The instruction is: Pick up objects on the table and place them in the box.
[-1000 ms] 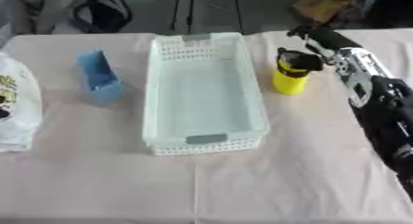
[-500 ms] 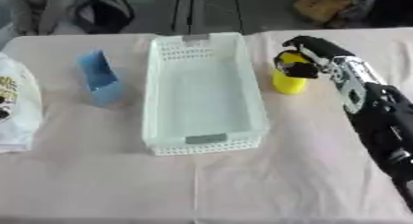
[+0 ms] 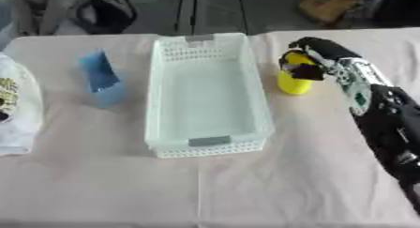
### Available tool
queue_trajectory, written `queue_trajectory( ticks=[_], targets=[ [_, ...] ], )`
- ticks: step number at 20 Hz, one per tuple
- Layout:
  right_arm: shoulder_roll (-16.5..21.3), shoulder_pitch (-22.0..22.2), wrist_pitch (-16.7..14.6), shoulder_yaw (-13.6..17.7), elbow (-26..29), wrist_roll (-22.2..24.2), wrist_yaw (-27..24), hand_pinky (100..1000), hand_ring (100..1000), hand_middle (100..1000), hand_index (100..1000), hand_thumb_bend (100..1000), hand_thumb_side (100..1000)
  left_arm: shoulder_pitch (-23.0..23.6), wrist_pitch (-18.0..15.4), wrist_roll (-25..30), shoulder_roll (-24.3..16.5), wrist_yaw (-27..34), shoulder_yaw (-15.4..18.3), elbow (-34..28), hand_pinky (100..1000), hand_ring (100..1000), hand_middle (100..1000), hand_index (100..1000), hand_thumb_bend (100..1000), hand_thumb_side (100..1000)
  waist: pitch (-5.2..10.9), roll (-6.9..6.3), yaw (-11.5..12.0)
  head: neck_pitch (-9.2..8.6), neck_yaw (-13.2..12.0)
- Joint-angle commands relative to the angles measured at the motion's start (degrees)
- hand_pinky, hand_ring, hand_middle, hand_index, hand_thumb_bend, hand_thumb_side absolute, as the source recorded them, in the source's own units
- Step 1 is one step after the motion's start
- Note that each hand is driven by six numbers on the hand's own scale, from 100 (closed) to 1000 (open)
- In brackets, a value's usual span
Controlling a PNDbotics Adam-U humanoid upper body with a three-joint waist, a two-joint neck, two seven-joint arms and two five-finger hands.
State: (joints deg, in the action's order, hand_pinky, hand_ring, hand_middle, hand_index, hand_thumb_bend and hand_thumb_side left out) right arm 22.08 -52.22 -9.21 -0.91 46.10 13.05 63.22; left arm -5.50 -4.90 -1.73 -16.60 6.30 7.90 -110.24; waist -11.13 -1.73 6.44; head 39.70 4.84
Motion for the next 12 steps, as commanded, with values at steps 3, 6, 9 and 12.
queue_trajectory(
  ticks=[3, 6, 9, 12],
  targets=[
    [0.7, 0.6, -0.6, -0.5, -1.4, 4.3, -0.2, 741, 819, 894, 930, 342, 854, -0.6, -0.1, 0.2, -0.7, 0.2, 0.0, -1.3, 563, 629, 652, 849, 246, 933, 0.51, -0.26, 0.1, 0.38, 0.2],
    [0.7, 0.7, -0.8, -0.6, -1.5, 7.0, -0.5, 725, 808, 889, 928, 359, 868, -0.7, -0.1, 0.2, -0.7, 0.2, 0.0, -1.3, 564, 629, 653, 849, 247, 933, 0.56, -0.27, 0.1, 0.38, 0.2],
    [0.8, 0.8, -0.9, -0.6, -1.4, 9.4, -1.0, 725, 808, 889, 927, 362, 869, -0.7, -0.1, 0.2, -0.7, 0.2, 0.0, -1.3, 564, 629, 653, 849, 247, 933, 0.59, -0.27, 0.1, 0.37, 0.2],
    [0.7, 0.9, -1.2, -0.8, -1.5, 11.9, -1.4, 686, 785, 878, 921, 379, 852, -0.7, -0.1, 0.2, -0.7, 0.2, 0.0, -1.3, 565, 629, 653, 849, 248, 933, 0.65, -0.29, 0.0, 0.46, 0.2]
  ],
)
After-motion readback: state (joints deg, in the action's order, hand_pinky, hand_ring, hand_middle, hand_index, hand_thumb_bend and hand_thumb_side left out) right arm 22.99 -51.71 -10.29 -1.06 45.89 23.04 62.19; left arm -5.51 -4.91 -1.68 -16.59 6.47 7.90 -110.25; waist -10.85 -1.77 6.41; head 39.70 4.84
